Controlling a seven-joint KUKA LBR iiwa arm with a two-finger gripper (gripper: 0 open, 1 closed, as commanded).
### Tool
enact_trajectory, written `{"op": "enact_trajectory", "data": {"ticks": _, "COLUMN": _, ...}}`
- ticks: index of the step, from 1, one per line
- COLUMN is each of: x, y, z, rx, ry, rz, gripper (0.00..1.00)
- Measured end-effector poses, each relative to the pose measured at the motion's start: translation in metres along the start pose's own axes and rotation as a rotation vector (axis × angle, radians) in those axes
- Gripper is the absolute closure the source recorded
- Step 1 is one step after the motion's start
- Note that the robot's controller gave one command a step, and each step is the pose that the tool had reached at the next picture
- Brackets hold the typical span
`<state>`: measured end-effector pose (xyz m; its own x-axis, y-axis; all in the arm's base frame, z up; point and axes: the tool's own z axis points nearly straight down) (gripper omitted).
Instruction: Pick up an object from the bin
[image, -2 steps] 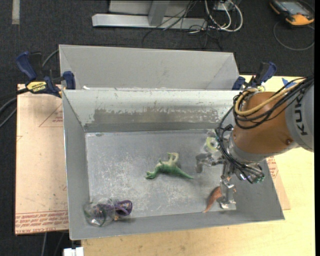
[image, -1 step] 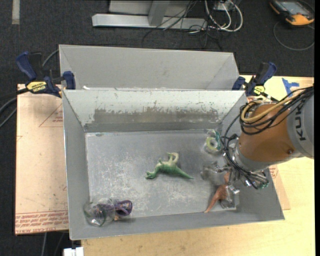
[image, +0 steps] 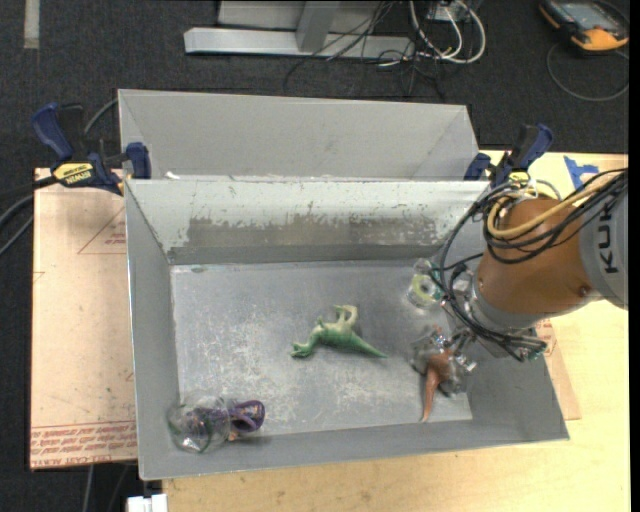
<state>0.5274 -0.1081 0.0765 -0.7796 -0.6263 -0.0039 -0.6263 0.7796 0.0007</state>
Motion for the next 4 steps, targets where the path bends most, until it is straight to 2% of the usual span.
{"op": "enact_trajectory", "data": {"ticks": 1, "x": 0.0, "y": 0.0, "z": 0.0, "rx": 0.0, "ry": 0.0, "rz": 0.0, "gripper": 1.0}}
{"op": "enact_trajectory", "data": {"ticks": 2, "x": 0.01, "y": 0.0, "z": -0.123, "rx": 0.0, "ry": -0.003, "rz": -0.026, "gripper": 1.0}}
{"op": "enact_trajectory", "data": {"ticks": 3, "x": 0.01, "y": 0.0, "z": -0.123, "rx": 0.0, "ry": -0.003, "rz": -0.026, "gripper": 1.0}}
{"op": "enact_trajectory", "data": {"ticks": 4, "x": 0.017, "y": -0.006, "z": -0.204, "rx": 0.009, "ry": -0.01, "rz": -0.04, "gripper": 1.0}}
